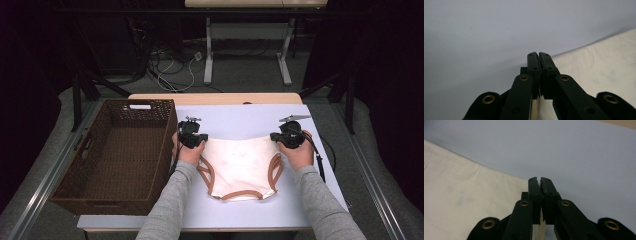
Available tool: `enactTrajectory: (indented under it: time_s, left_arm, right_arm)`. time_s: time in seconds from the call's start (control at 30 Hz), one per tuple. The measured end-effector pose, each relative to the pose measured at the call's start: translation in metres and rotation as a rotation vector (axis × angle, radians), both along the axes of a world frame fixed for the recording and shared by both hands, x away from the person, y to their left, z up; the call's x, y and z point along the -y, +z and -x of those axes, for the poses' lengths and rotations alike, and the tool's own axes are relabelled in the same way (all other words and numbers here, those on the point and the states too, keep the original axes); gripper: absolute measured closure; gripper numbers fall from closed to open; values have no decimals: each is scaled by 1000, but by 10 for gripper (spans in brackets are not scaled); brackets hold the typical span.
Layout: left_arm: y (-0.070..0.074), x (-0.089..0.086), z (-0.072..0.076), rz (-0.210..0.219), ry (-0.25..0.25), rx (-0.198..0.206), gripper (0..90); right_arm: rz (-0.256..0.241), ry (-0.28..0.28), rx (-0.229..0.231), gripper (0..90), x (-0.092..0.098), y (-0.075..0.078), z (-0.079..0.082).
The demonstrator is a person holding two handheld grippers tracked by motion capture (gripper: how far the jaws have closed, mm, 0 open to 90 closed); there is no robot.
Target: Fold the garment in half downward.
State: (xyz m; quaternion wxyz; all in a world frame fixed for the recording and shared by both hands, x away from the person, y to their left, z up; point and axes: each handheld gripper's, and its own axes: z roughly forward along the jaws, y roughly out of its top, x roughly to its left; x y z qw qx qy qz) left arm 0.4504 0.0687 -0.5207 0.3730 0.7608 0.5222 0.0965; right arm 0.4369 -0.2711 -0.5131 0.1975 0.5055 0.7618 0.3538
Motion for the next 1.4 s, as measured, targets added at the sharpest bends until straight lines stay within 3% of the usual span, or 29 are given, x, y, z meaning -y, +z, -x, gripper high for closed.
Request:
enactTrajectory:
  time_s: [0.37,0.7,1.0,1.4]
  left_arm:
    - [0,2,2,-4,-5,5,881]
    - [0,4,3,-7,-12,8,881]
    - [0,3,4,-2,-13,7,881]
    - [1,2,5,6,-14,7,881]
  right_arm:
    - [2,2,10,832,0,-3,4]
    - [-6,6,45,670,-3,0,14]
    - [15,56,105,520,-14,9,28]
    - [-15,120,137,429,-27,11,51]
